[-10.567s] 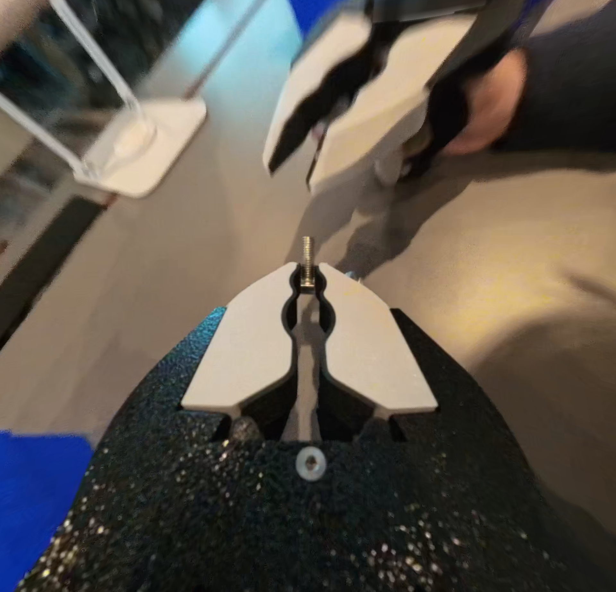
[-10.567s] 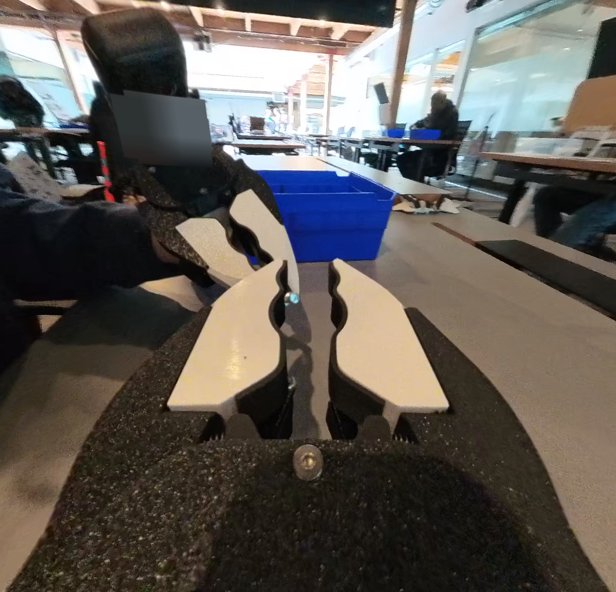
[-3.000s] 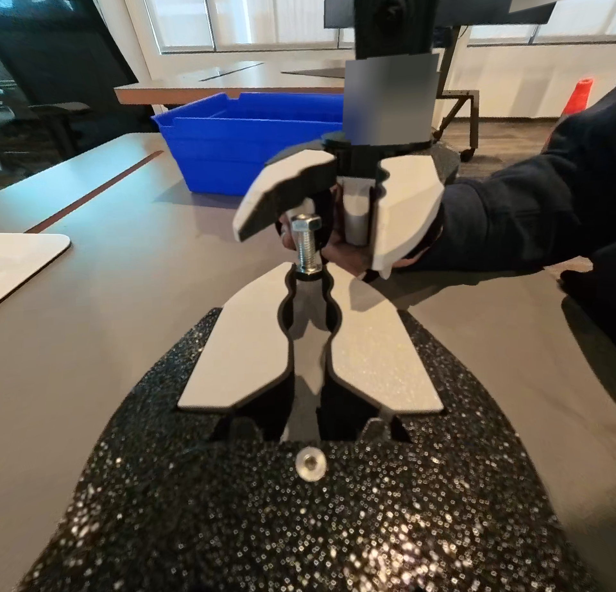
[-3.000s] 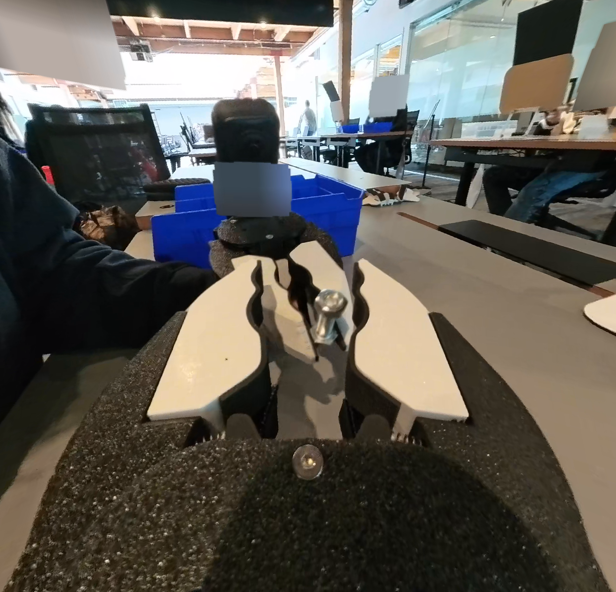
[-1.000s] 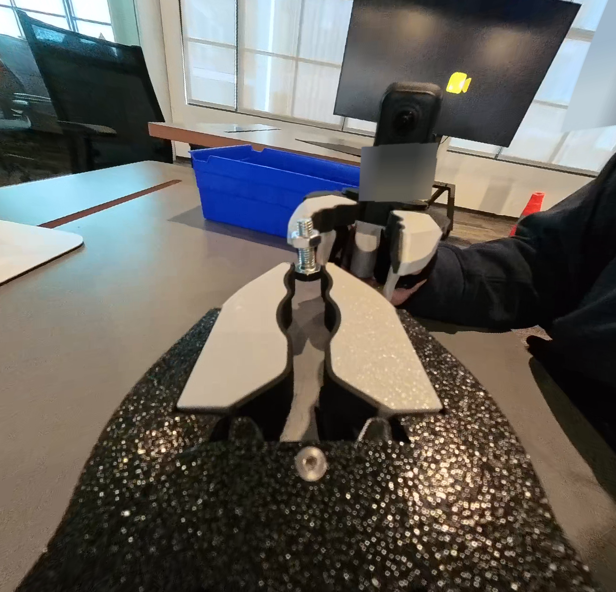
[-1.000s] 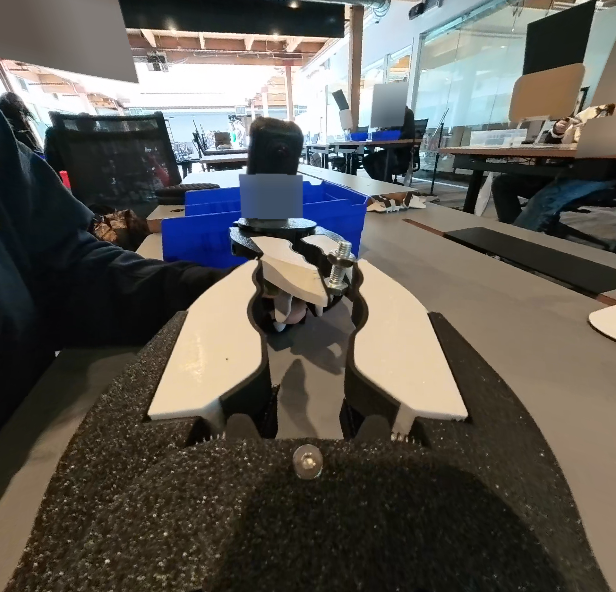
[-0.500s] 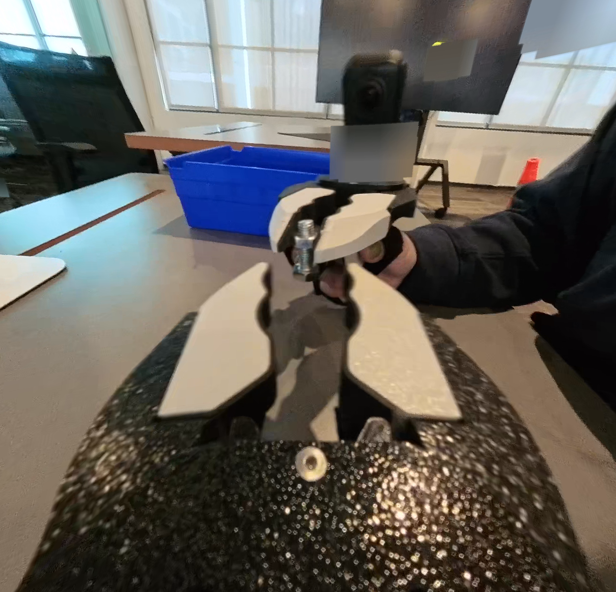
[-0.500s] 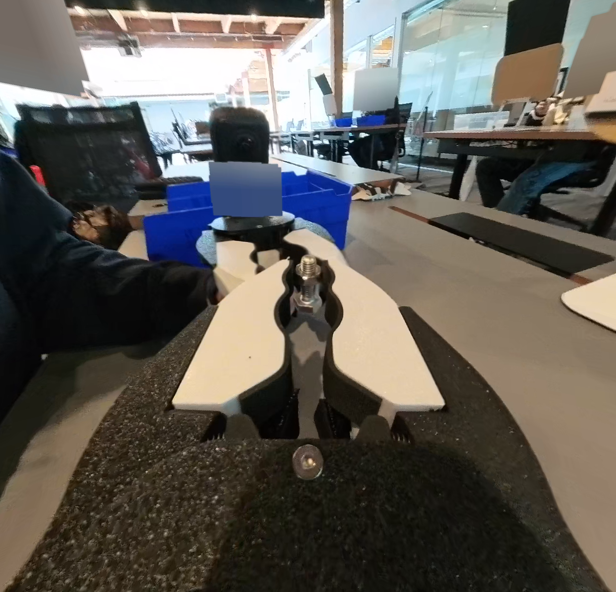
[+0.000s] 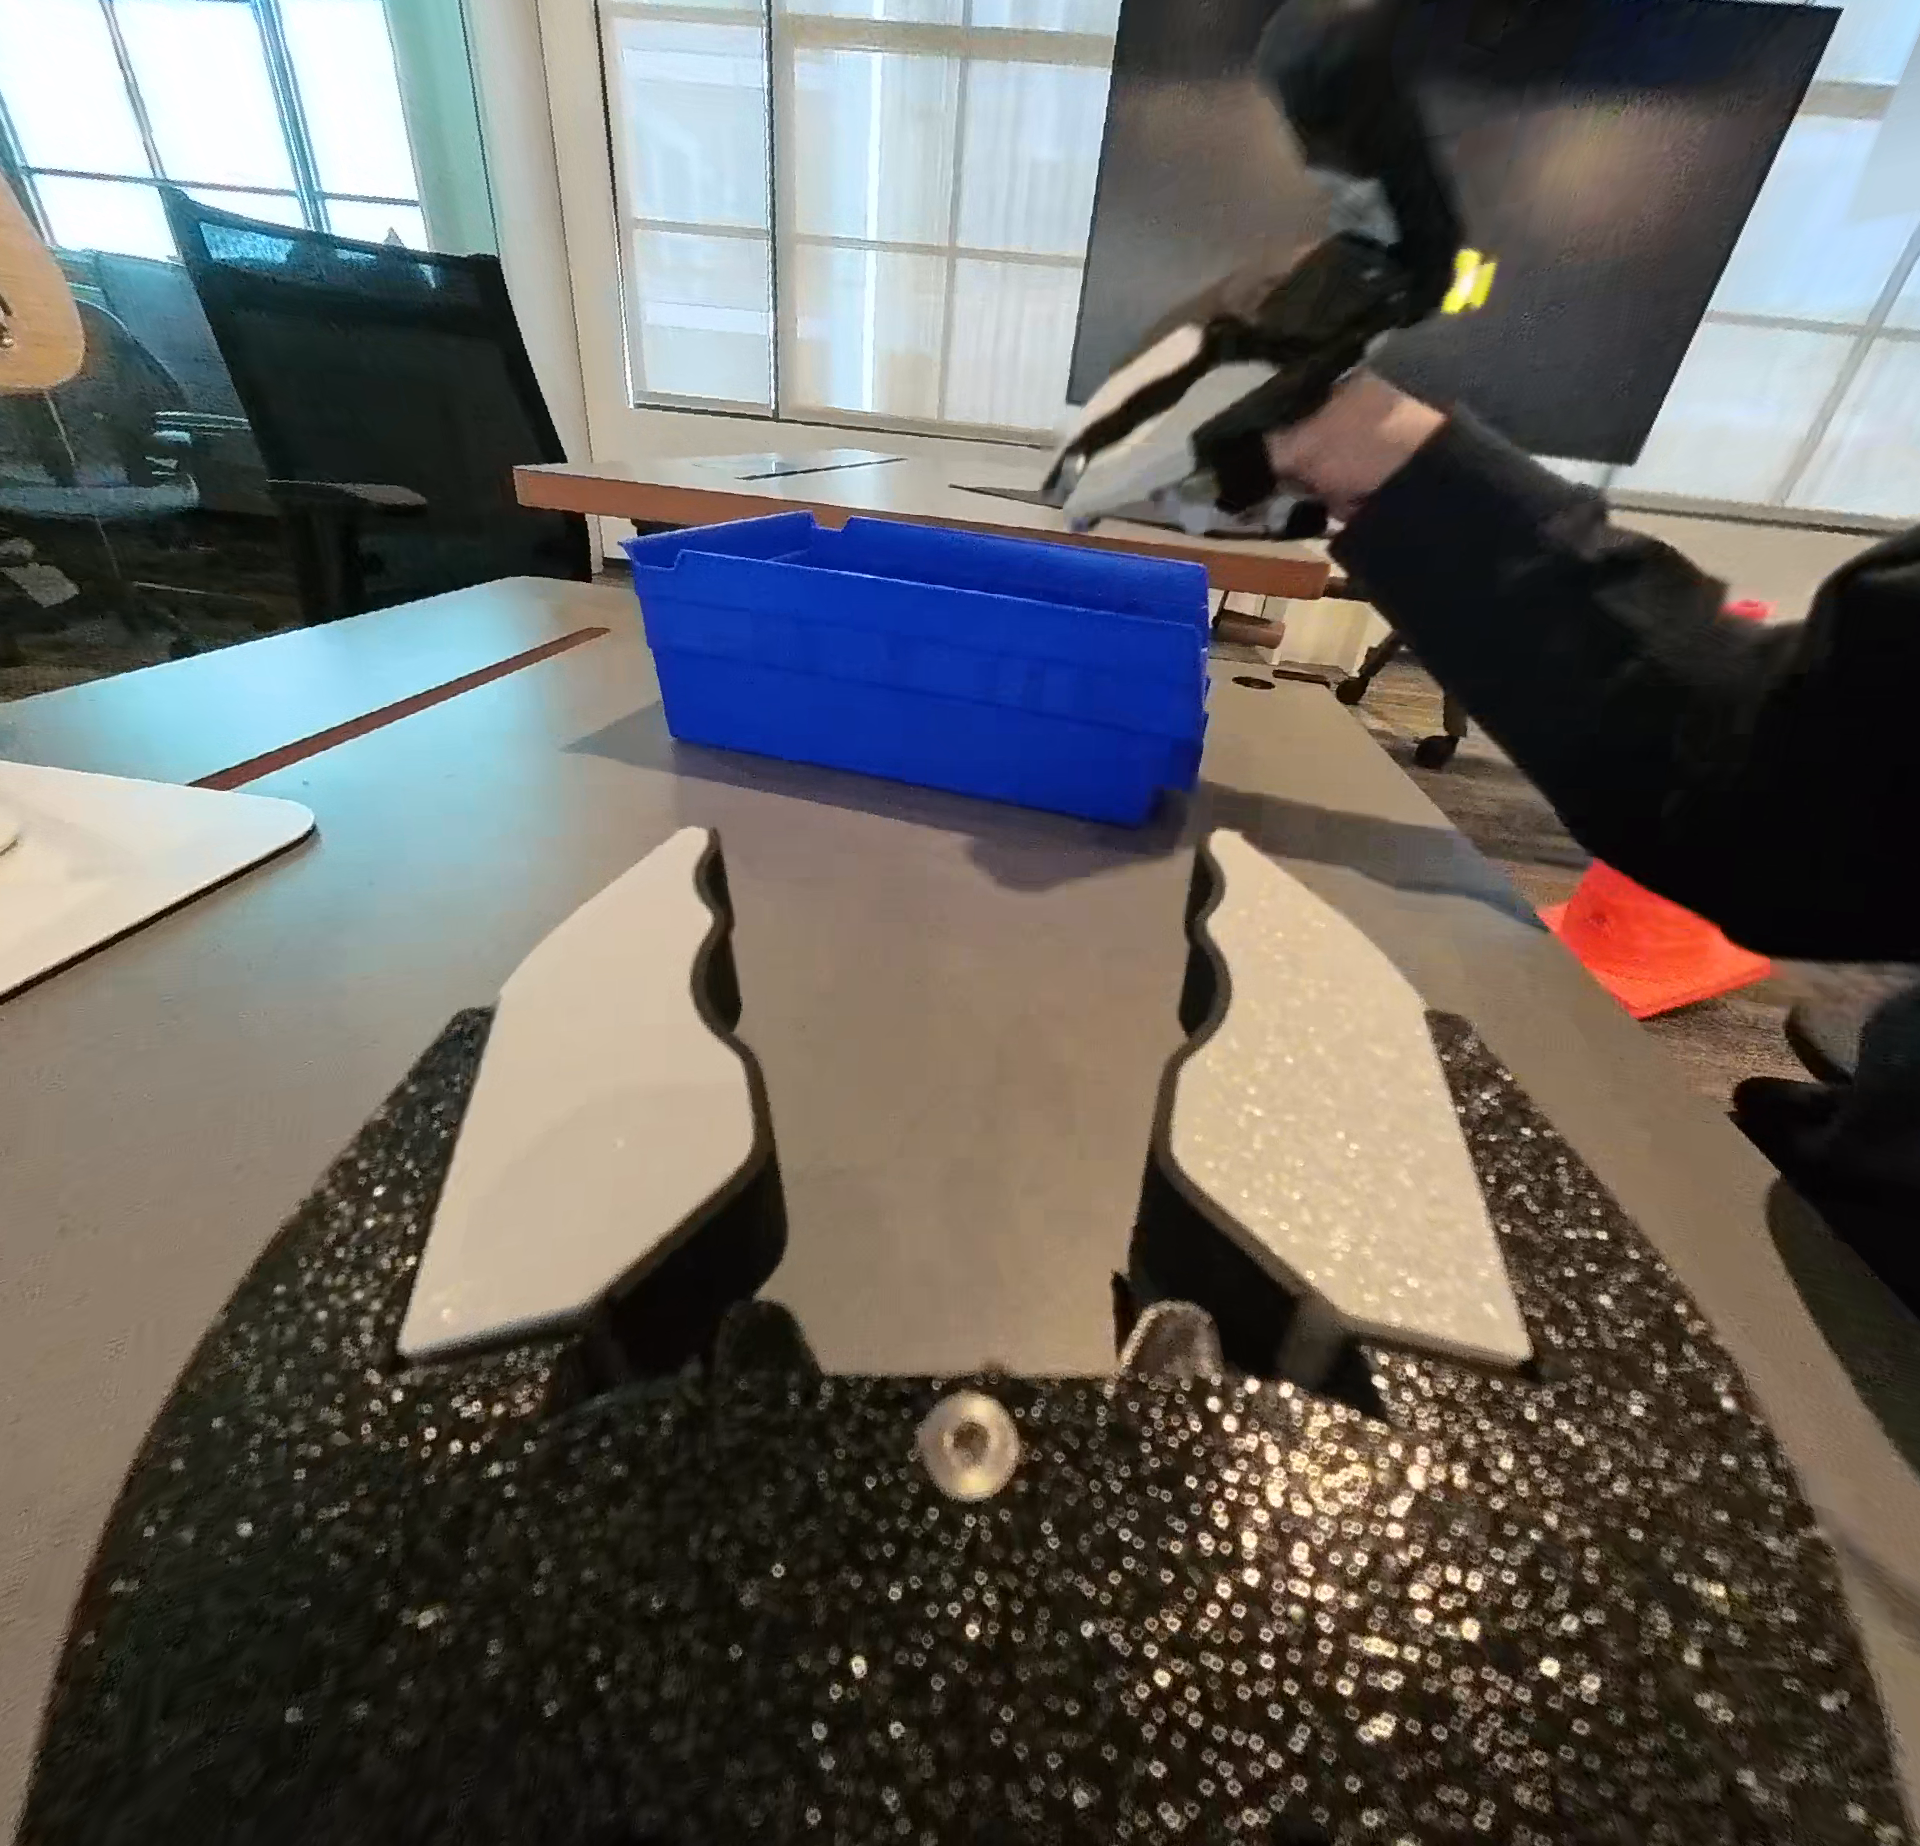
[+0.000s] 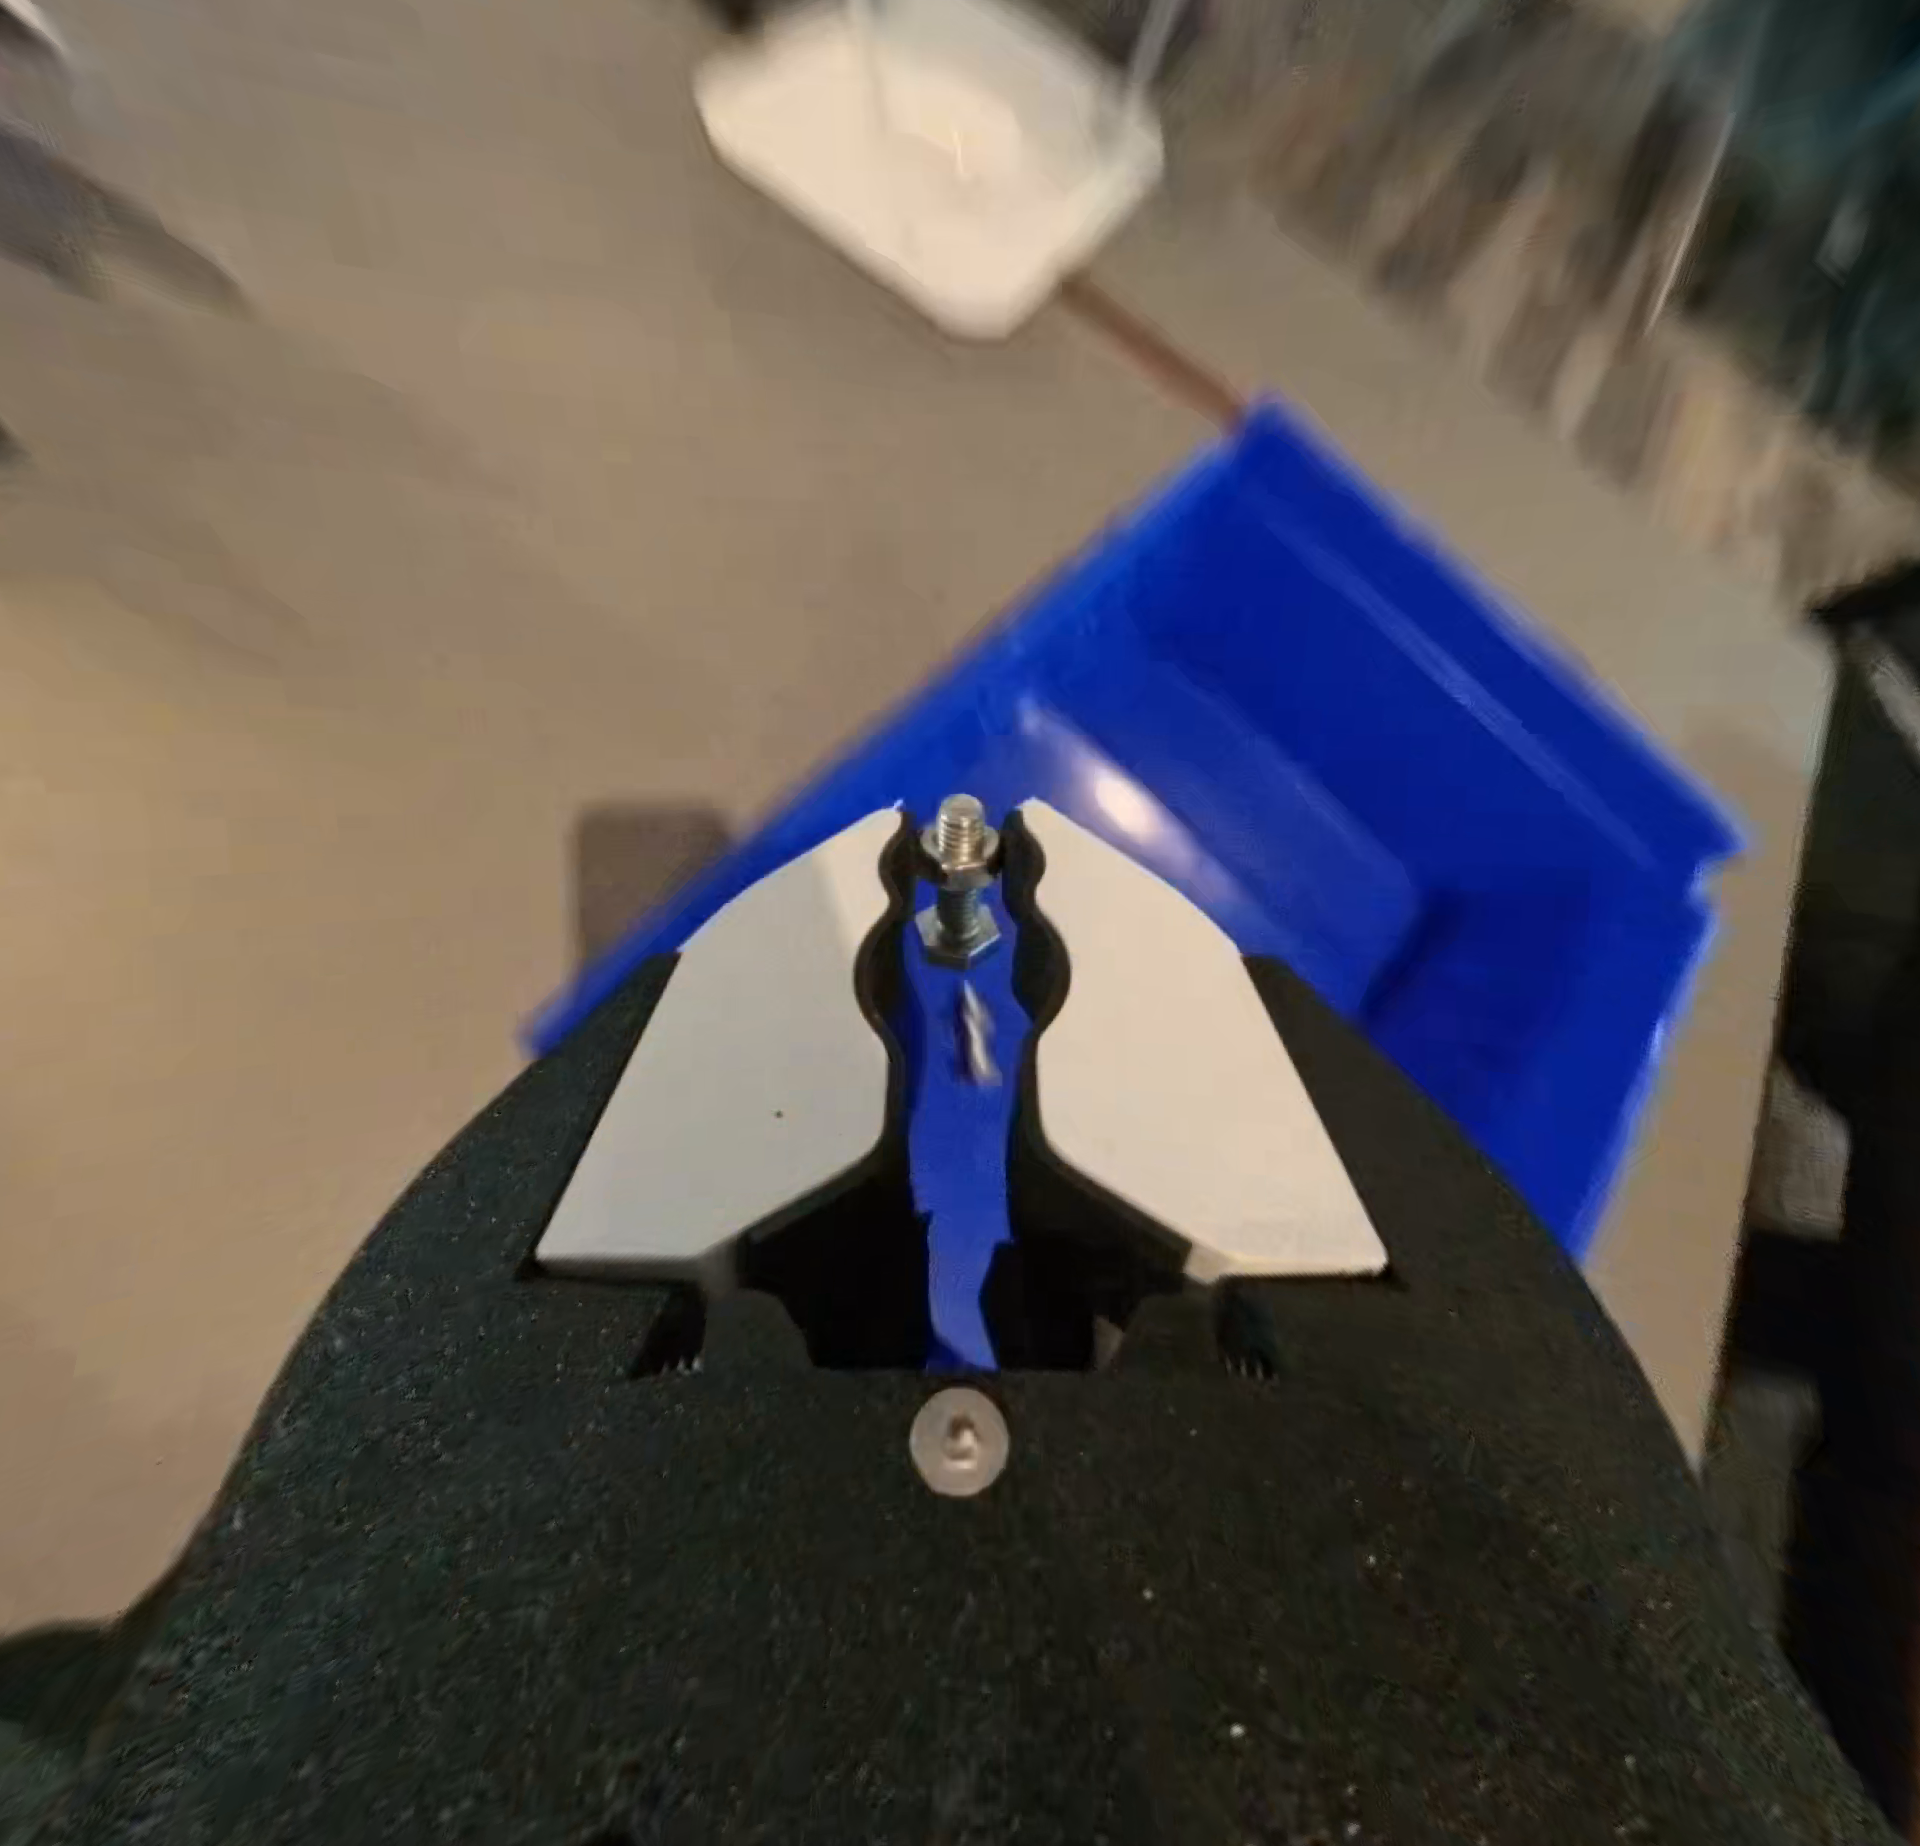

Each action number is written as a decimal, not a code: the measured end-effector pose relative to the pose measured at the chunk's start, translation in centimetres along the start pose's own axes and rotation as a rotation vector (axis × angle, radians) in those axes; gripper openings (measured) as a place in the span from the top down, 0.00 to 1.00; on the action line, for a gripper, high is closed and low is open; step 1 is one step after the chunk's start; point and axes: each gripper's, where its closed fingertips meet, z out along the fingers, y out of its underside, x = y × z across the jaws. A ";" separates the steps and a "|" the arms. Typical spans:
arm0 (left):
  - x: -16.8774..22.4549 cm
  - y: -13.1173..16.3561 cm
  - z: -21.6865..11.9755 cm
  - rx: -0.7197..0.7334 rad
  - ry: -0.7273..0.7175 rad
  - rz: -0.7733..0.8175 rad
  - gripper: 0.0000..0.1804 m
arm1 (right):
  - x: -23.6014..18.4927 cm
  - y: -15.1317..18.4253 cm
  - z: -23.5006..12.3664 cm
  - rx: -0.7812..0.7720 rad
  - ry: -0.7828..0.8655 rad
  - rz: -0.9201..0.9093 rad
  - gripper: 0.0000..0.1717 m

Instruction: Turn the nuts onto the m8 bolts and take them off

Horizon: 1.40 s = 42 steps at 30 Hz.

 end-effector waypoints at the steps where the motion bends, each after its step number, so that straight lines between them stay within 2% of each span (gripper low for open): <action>1: 0.0 0.0 0.0 -0.002 0.000 0.002 0.54 | 1.4 2.5 0.7 -0.110 -0.004 0.019 0.91; 3: 0.0 0.0 0.0 -0.002 -0.006 0.005 0.54 | 2.7 6.3 2.3 -0.288 -0.054 0.046 0.91; 7: -0.2 0.0 0.0 0.003 -0.014 -0.005 0.55 | 2.9 10.6 5.1 -0.506 -0.148 0.047 0.90; 9: -0.2 -0.1 -0.1 0.005 -0.014 -0.011 0.55 | 2.9 11.6 6.0 -0.570 -0.153 0.020 0.91; 12: 0.3 0.3 0.0 -0.024 0.030 -0.048 0.64 | 2.9 12.5 6.6 -0.621 -0.159 0.028 0.90; 14: 0.4 0.4 0.0 -0.035 0.031 -0.047 0.64 | 3.3 12.8 6.6 -0.621 -0.140 0.036 0.88; 18: 0.3 0.4 0.1 -0.037 0.018 -0.038 0.66 | 4.1 10.1 4.9 -0.482 -0.061 0.157 0.84; 21: 0.2 -0.1 -0.3 -0.008 -0.015 -0.009 0.80 | 3.4 4.4 2.3 -0.264 0.050 0.247 0.89; 25: -0.2 -0.6 -0.7 0.000 -0.091 0.069 0.93 | -2.9 -4.9 1.0 0.087 0.026 0.219 0.91; 29: -1.0 -0.3 -0.9 -0.025 -0.157 0.099 0.97 | -10.3 -10.3 5.0 0.323 -0.068 0.123 0.93; 31: -2.0 -0.4 -1.4 -0.030 -0.236 0.102 0.97 | -12.8 -11.3 8.2 0.415 -0.065 0.118 0.95; 35: -4.4 0.0 -2.8 -0.061 -0.404 0.078 0.99 | -15.8 -10.8 13.0 0.449 -0.022 0.092 0.94; 38: -5.1 0.4 -3.1 -0.061 -0.419 0.021 1.00 | -17.4 -10.3 13.7 0.499 -0.075 0.127 0.94; 42: -4.7 -0.1 -2.9 -0.014 -0.374 -0.003 1.00 | -17.5 -10.5 13.1 0.580 -0.041 0.067 0.94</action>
